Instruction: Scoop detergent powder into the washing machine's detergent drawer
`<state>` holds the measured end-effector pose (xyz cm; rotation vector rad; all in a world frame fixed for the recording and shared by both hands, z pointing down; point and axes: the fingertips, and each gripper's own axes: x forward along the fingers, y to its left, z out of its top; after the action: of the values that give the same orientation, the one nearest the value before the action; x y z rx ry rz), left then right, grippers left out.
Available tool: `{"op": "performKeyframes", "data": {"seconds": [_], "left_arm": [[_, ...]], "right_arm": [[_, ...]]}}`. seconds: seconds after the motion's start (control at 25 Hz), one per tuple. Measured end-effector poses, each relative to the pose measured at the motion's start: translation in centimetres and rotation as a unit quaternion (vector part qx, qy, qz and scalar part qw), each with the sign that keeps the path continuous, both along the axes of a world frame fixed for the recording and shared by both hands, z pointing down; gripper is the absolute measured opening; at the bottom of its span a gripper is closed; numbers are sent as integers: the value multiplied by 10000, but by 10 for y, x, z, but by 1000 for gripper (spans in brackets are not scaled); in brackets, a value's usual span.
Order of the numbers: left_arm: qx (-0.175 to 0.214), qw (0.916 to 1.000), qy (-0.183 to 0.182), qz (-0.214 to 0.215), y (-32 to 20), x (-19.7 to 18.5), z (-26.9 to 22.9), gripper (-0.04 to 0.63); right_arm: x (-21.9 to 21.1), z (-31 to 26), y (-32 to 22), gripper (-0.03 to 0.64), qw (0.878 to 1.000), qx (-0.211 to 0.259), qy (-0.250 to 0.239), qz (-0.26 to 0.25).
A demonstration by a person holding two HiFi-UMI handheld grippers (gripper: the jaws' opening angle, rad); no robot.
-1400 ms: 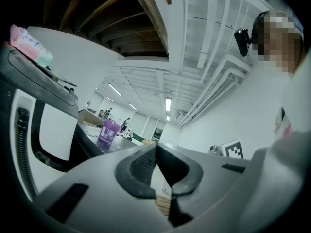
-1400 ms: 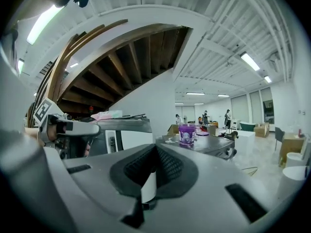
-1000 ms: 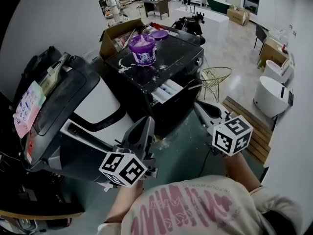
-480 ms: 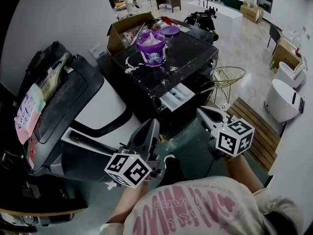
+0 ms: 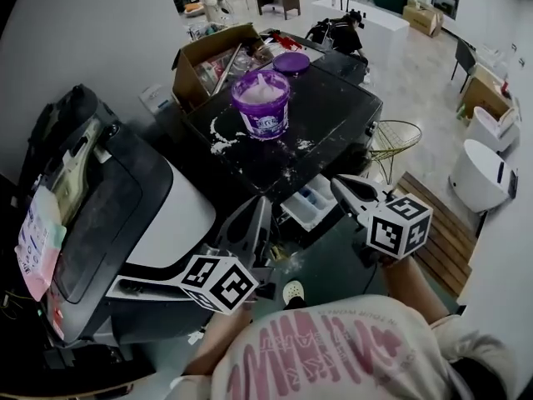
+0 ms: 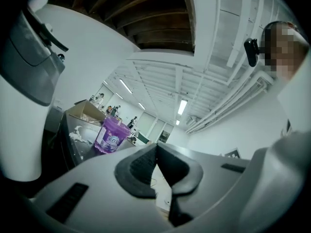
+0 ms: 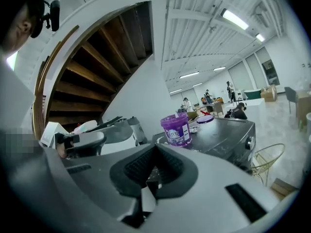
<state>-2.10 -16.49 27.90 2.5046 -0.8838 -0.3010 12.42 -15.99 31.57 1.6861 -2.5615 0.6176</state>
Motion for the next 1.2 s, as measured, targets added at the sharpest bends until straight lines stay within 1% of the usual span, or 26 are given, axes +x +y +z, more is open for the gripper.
{"op": "performKeyframes", "data": {"seconds": [0.16,0.36,0.48,0.68,0.8,0.88,1.08,1.2], "left_arm": [[145,9998,56,119,-39,4,-13,3],[262,9995,36,193,-82,4,-21,3],[327,9992,11,215,-106,3,-20,3],[133,9995,5,277,-133,8,-2,3],[0,9996,3,295,-145,14,10,3],[-100,9996,-12,256,-151,18,17,3],[-305,9995,-5,25,-164,24,29,3],[-375,9988,49,-303,-170,24,28,3]], "right_arm": [[4,-9,-35,-3,9999,70,60,98],[6,-21,-79,-3,9995,266,-81,179],[3,-18,-103,-3,9993,319,-100,183],[-3,-6,-129,-3,9994,316,-118,62],[0,1,-140,-2,9996,261,-47,34],[5,5,-146,14,9998,217,-24,3],[21,13,-167,17,9999,98,-19,-129],[30,3,-186,29,9992,140,-80,-374]]}}
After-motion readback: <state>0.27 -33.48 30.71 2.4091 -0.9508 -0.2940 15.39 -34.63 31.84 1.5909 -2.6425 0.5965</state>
